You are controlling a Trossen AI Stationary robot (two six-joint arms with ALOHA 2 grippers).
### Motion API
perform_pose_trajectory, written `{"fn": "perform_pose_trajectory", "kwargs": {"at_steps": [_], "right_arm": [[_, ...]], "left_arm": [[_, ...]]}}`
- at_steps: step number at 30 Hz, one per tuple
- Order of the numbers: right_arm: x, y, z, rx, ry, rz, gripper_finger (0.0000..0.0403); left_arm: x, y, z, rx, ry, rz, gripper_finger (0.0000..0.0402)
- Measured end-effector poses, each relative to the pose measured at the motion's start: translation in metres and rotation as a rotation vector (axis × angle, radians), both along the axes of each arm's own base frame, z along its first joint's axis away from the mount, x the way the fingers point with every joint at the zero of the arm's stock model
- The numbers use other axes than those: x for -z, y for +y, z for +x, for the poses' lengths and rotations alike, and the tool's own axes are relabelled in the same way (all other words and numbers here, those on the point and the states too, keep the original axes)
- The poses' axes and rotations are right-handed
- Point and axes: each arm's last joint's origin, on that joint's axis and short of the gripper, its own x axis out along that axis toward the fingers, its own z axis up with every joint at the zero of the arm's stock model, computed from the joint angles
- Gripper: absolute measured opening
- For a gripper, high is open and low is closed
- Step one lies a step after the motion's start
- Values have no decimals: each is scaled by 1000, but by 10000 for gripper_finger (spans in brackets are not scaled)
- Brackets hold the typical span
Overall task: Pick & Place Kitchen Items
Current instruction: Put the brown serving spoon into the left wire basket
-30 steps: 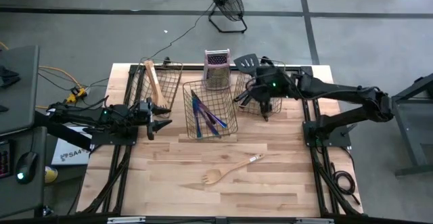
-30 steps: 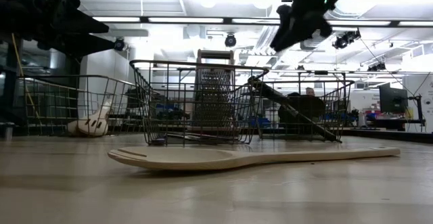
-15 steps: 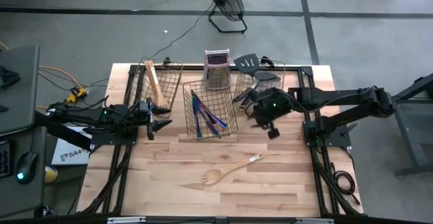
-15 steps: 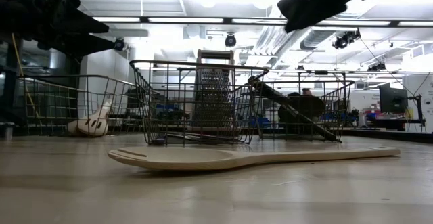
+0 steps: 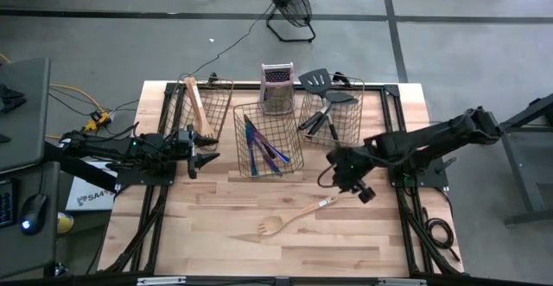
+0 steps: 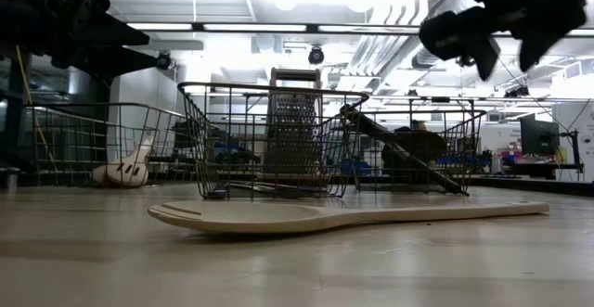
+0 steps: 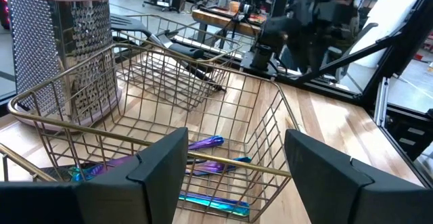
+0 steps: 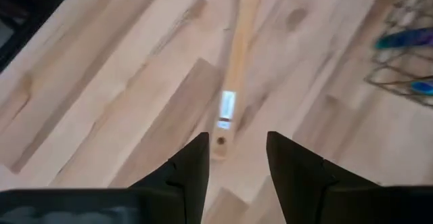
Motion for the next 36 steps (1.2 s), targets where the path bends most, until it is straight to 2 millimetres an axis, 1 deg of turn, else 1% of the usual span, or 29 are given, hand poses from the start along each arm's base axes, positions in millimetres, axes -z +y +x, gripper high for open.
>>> {"fn": "perform_pose_trajectory", "kwargs": {"at_steps": [3,6,8,11,15,19,22,26,28,31,36], "right_arm": [[9,8,2,1,49,4,141],[19,15,11,42,71,-7,141],[29,20,17,82,101,-46,141],[44,26,24,78,140,-60,145],[61,32,34,123,204,-20,178],[77,35,37,170,268,-44,226],[86,35,39,187,300,-63,246],[95,36,42,233,337,-61,250],[98,37,42,261,341,-86,250],[99,39,41,287,327,-129,248],[100,48,38,265,310,-166,247]], "left_arm": [[0,0,0,0,0,0,244],[0,0,0,0,0,0,244],[0,0,0,0,0,0,244],[0,0,0,0,0,0,244],[0,0,0,0,0,0,244],[0,0,0,0,0,0,244],[0,0,0,0,0,0,244],[0,0,0,0,0,0,244],[0,0,0,0,0,0,244],[0,0,0,0,0,0,244],[0,0,0,0,0,0,244]]}}
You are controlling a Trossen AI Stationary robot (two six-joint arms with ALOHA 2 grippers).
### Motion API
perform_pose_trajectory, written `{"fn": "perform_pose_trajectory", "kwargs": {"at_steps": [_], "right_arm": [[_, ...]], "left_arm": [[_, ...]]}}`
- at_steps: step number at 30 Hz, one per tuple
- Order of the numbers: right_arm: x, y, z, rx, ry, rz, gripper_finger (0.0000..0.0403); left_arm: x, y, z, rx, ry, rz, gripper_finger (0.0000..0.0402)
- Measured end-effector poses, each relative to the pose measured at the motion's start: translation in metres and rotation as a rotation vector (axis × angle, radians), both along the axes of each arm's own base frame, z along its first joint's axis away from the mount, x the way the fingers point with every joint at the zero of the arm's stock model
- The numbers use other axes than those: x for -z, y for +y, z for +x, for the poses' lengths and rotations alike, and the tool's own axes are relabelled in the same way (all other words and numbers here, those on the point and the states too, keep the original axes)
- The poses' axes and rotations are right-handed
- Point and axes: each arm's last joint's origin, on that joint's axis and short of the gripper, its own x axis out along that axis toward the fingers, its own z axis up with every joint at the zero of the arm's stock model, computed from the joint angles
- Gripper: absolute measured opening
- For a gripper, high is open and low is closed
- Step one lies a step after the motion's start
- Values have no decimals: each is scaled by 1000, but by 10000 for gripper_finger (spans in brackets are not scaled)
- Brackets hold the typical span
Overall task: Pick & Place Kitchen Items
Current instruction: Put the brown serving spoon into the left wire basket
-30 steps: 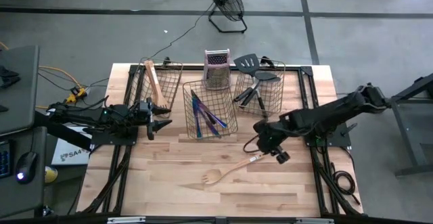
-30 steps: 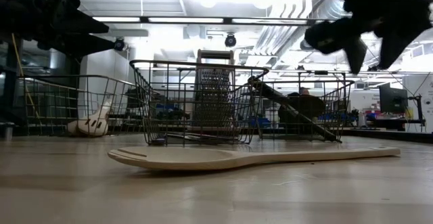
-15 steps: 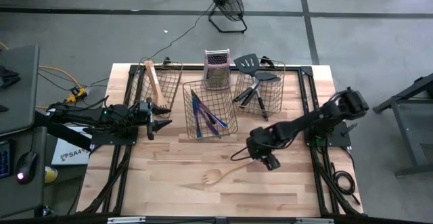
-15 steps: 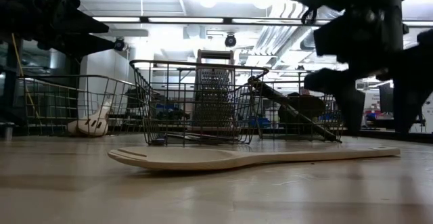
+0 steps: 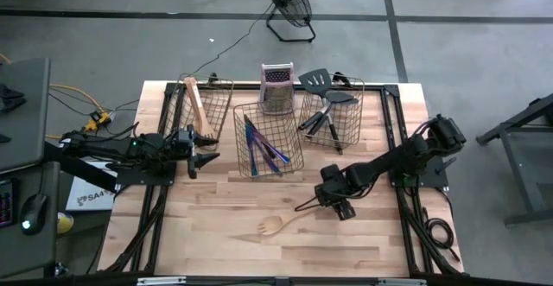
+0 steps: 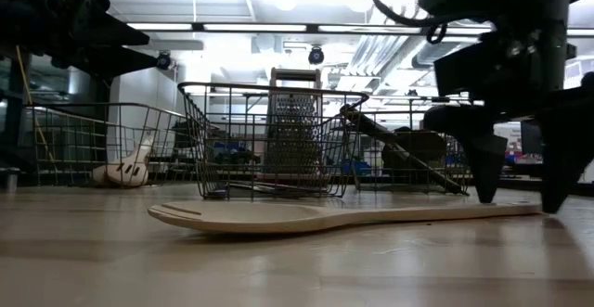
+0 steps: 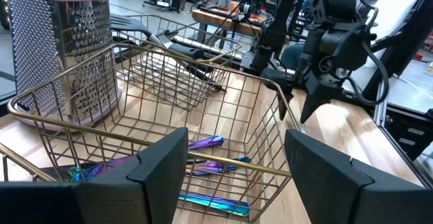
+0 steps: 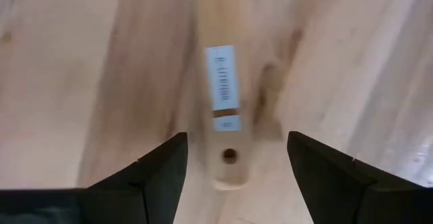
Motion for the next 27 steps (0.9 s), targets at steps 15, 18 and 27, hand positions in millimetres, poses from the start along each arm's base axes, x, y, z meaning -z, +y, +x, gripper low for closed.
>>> {"fn": "perform_pose_trajectory", "kwargs": {"at_steps": [15,18,27], "right_arm": [[11,9,0,17,48,20,246],[12,9,0,21,46,3,244],[13,8,0,29,40,-33,179]], "left_arm": [[0,0,0,0,0,0,244],[0,0,0,0,0,0,244],[0,0,0,0,0,0,244]]}}
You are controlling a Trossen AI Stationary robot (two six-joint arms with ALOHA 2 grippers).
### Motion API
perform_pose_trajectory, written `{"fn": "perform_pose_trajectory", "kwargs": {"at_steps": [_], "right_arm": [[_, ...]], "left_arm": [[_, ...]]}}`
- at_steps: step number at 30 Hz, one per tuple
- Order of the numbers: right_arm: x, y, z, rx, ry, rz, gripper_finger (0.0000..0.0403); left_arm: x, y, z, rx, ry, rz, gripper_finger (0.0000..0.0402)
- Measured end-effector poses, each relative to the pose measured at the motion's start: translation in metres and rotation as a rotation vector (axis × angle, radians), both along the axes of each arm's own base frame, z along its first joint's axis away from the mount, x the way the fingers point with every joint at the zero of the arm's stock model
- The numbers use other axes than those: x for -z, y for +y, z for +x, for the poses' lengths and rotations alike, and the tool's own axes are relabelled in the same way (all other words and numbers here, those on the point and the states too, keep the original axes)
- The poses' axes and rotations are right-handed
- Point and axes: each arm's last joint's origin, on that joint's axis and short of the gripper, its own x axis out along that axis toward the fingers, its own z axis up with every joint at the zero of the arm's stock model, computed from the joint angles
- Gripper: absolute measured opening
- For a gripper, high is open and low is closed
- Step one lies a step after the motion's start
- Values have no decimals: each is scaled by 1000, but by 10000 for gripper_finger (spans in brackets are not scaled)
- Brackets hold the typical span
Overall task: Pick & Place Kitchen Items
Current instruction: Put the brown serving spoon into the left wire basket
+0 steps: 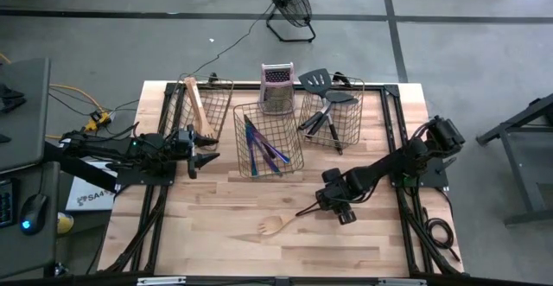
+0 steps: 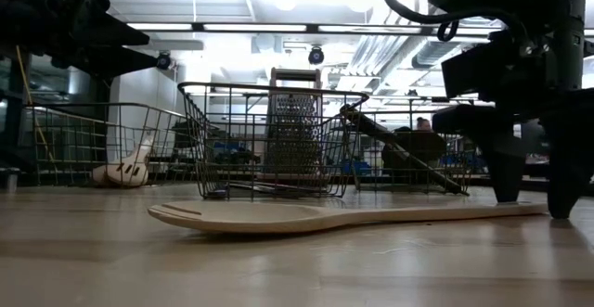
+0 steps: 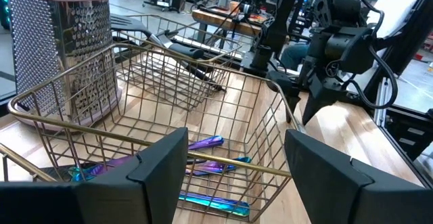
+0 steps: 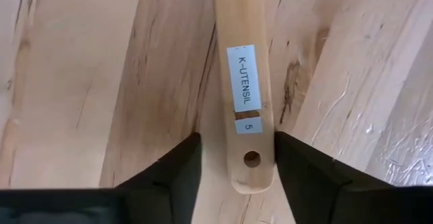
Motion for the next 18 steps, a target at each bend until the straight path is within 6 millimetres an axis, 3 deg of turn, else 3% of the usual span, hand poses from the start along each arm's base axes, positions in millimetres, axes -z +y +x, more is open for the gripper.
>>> {"fn": "perform_pose_trajectory", "kwargs": {"at_steps": [12,18], "right_arm": [[1,1,-1,-7,-3,-30,86],[1,5,-3,35,-3,-28,82]], "left_arm": [[0,0,0,0,0,0,244],[0,0,0,0,0,0,244]]}}
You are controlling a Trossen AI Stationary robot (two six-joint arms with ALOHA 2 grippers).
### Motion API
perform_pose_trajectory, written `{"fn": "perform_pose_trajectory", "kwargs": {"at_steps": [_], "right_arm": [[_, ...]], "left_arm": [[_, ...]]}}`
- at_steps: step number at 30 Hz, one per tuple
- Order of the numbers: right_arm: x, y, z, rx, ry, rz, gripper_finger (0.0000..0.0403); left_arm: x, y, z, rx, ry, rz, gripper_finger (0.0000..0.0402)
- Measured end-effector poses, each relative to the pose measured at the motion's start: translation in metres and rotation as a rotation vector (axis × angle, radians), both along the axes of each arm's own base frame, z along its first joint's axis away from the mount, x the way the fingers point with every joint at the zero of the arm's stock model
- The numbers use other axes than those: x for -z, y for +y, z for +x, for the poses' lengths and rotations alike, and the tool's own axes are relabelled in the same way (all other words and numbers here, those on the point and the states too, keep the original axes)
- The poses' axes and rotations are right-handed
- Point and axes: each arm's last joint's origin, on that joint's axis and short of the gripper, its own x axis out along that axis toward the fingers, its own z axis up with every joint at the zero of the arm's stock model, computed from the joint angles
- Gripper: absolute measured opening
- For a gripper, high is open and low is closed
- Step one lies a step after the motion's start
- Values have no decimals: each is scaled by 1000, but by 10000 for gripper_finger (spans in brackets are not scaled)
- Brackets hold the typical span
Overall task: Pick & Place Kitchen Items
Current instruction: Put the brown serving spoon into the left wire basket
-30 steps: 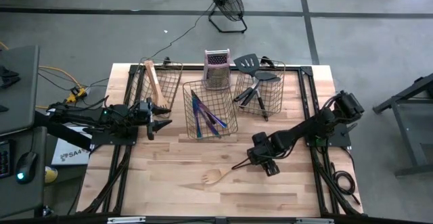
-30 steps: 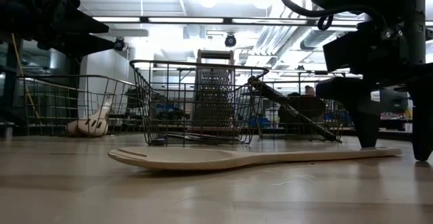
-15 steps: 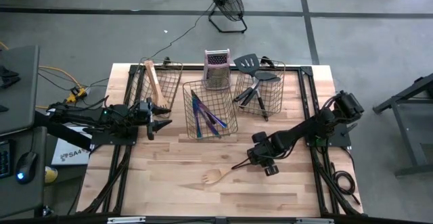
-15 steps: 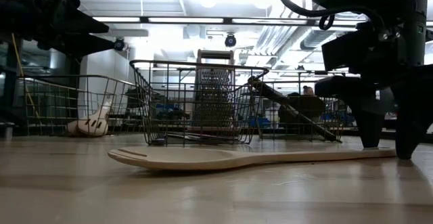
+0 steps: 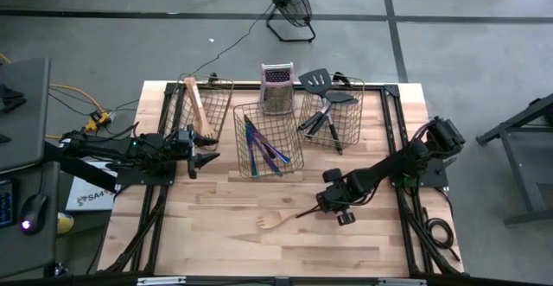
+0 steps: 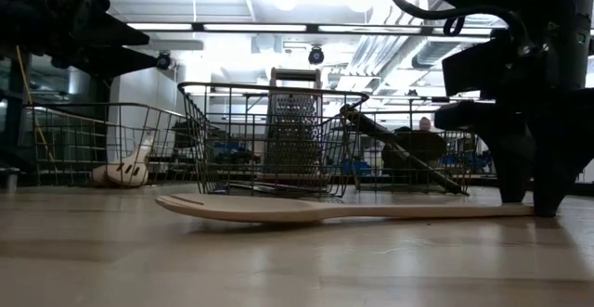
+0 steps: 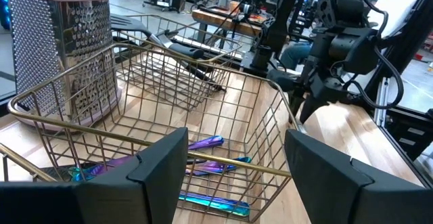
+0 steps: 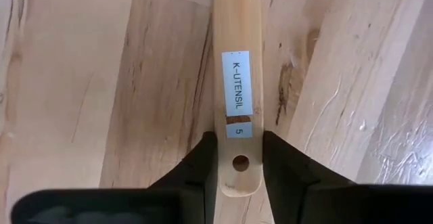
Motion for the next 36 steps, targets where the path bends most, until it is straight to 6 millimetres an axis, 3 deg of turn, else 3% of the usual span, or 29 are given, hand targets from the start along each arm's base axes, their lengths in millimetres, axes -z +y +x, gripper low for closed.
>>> {"fn": "perform_pose_trajectory", "kwargs": {"at_steps": [8,21,36], "right_arm": [[-15,0,-5,80,-30,62,82],[-65,-3,-19,168,-128,270,82],[-124,-11,-29,257,-487,394,82]], "left_arm": [[0,0,0,0,0,0,244],[0,0,0,0,0,0,244],[-2,0,0,-1,-21,-15,244]]}}
